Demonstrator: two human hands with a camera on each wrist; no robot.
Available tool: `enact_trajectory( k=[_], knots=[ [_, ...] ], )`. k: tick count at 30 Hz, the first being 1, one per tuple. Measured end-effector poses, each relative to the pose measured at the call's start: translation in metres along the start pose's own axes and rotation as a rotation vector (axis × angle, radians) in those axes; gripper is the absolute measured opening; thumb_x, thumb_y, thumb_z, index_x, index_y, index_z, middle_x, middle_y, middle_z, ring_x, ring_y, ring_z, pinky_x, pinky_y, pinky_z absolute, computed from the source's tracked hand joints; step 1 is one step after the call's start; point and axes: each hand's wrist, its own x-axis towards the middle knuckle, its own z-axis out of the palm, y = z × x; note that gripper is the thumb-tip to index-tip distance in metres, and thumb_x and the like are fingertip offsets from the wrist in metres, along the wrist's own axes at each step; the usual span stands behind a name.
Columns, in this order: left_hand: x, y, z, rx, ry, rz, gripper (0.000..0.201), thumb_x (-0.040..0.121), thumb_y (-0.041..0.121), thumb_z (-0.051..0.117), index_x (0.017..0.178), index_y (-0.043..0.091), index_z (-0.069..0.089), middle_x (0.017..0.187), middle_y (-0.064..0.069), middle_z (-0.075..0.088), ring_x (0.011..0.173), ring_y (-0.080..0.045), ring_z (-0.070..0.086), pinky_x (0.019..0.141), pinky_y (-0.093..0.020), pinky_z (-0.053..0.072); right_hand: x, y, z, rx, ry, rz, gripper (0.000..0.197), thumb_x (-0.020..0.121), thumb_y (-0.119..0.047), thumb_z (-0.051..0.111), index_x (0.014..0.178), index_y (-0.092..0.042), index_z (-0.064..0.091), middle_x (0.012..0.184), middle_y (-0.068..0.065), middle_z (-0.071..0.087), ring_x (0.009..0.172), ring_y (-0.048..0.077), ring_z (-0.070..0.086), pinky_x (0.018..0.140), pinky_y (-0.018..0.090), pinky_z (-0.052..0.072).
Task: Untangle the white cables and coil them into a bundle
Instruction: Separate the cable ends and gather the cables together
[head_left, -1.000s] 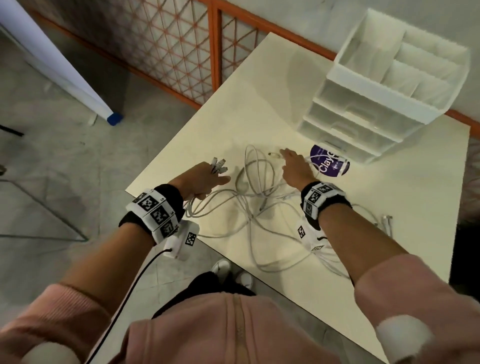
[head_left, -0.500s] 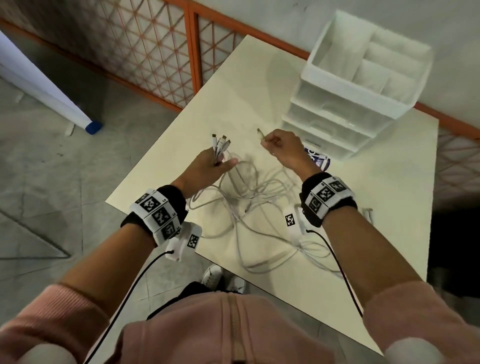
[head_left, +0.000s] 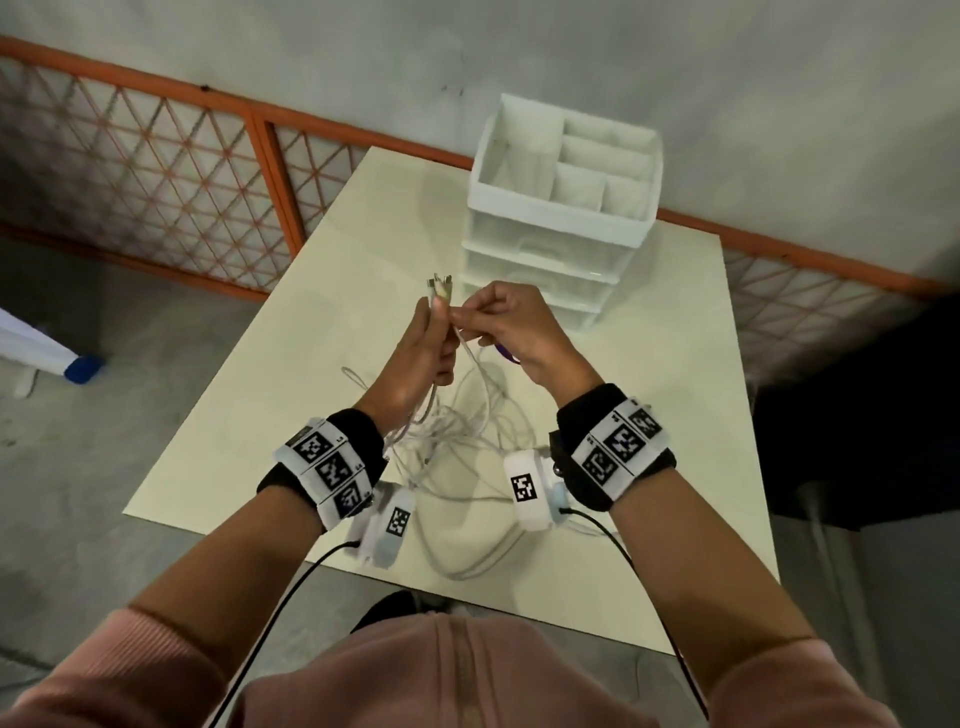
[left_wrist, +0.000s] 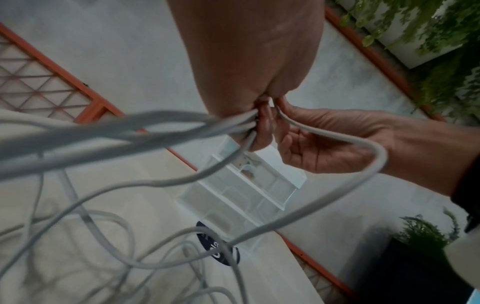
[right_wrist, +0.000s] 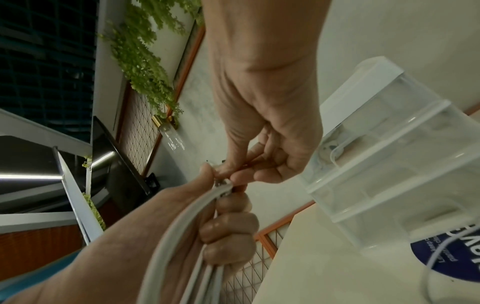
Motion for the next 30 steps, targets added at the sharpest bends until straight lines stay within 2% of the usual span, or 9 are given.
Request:
enact_trajectory(
  k=[3,7,11,16,18,21,25,28,30],
  knots=[
    [-0.001,0.003,0.006,-0.004,0.043,0.005,0.034,0.098,0.049,0.028,0.1,0.018,0.043,0.063,0.009,0.029,0.049,-0.004,0.023,0.045,-0.017,0.024,-0.004,0.0,-0.003,0.076,0.023,0.003,0.023,0.077,-0.008,0.075,0.076,-0.01,0.053,0.066,0.003,0.063,0.055,0.008,0.066,0.054,0.016,0.048],
    [0.002,0.007,0.009,0.062,0.118,0.057,0.035,0.1,0.042,0.029,0.076,0.02,0.041,0.062,0.007,0.031,0.045,-0.001,0.029,0.046,-0.015,0.027,-0.009,0.0,0.001,0.113,0.011,0.011,0.023,0.085,-0.012,0.068,0.084,-0.013,0.045,0.081,0.003,0.055,0.067,0.012,0.061,0.058,0.021,0.052],
    [0.01,0.022,0.002,0.007,0.213,0.11,0.036,0.101,0.038,0.029,0.072,0.02,0.039,0.059,0.005,0.03,0.045,-0.001,0.031,0.047,-0.016,0.03,-0.021,0.004,0.008,0.192,-0.261,0.153,0.027,0.089,-0.012,0.062,0.104,-0.01,0.039,0.087,0.006,0.06,0.07,0.015,0.063,0.065,0.029,0.055],
    [0.018,0.038,-0.022,-0.127,0.293,0.169,0.039,0.103,0.034,0.024,0.071,0.02,0.042,0.059,0.007,0.043,0.05,-0.004,0.047,0.054,-0.017,0.043,-0.024,0.02,-0.012,-0.312,-0.534,0.002,0.013,0.093,-0.003,0.05,0.094,-0.012,0.06,0.069,0.002,0.062,0.062,0.006,0.06,0.07,0.02,0.047],
    [0.017,0.042,-0.033,-0.269,0.3,0.192,0.039,0.102,0.036,0.023,0.07,0.02,0.038,0.053,0.009,0.037,0.043,-0.008,0.04,0.048,-0.022,0.045,-0.017,0.031,-0.035,-0.539,-0.487,0.026,0.013,0.093,-0.008,0.051,0.095,-0.01,0.064,0.064,0.0,0.061,0.055,-0.001,0.059,0.068,0.018,0.045],
    [0.016,0.046,-0.048,-0.318,0.315,0.223,0.039,0.102,0.039,0.022,0.069,0.023,0.033,0.052,0.011,0.025,0.042,-0.007,0.019,0.039,-0.018,0.022,-0.009,0.045,-0.076,-0.732,-0.323,0.088,0.017,0.091,-0.027,0.059,0.089,-0.013,0.067,0.063,-0.003,0.063,0.052,-0.008,0.057,0.066,0.02,0.042],
    [0.013,0.036,-0.046,-0.074,0.258,0.261,0.04,0.102,0.038,0.021,0.067,0.023,0.029,0.045,0.014,0.027,0.041,-0.004,0.017,0.04,-0.019,0.018,-0.004,0.029,-0.101,-0.611,0.015,-0.028,0.031,0.086,-0.029,0.066,0.084,0.001,0.065,0.063,-0.001,0.061,0.055,-0.002,0.057,0.06,0.009,0.042],
    [0.012,0.027,-0.037,0.181,0.232,0.291,0.039,0.101,0.038,0.024,0.066,0.025,0.033,0.045,0.013,0.033,0.042,-0.003,0.025,0.045,-0.022,0.024,-0.004,-0.004,-0.104,-0.41,0.146,-0.189,0.015,0.081,-0.02,0.072,0.076,-0.009,0.064,0.061,-0.006,0.056,0.062,0.008,0.053,0.064,0.026,0.049],
    [0.011,0.028,-0.034,0.222,0.186,0.3,0.036,0.097,0.045,0.034,0.067,0.026,0.034,0.052,0.011,0.032,0.046,-0.006,0.027,0.047,-0.026,0.026,-0.006,-0.029,-0.103,-0.383,0.2,-0.306,0.018,0.075,-0.017,0.077,0.07,-0.019,0.06,0.058,-0.007,0.049,0.056,0.003,0.043,0.057,0.018,0.038]
  ],
)
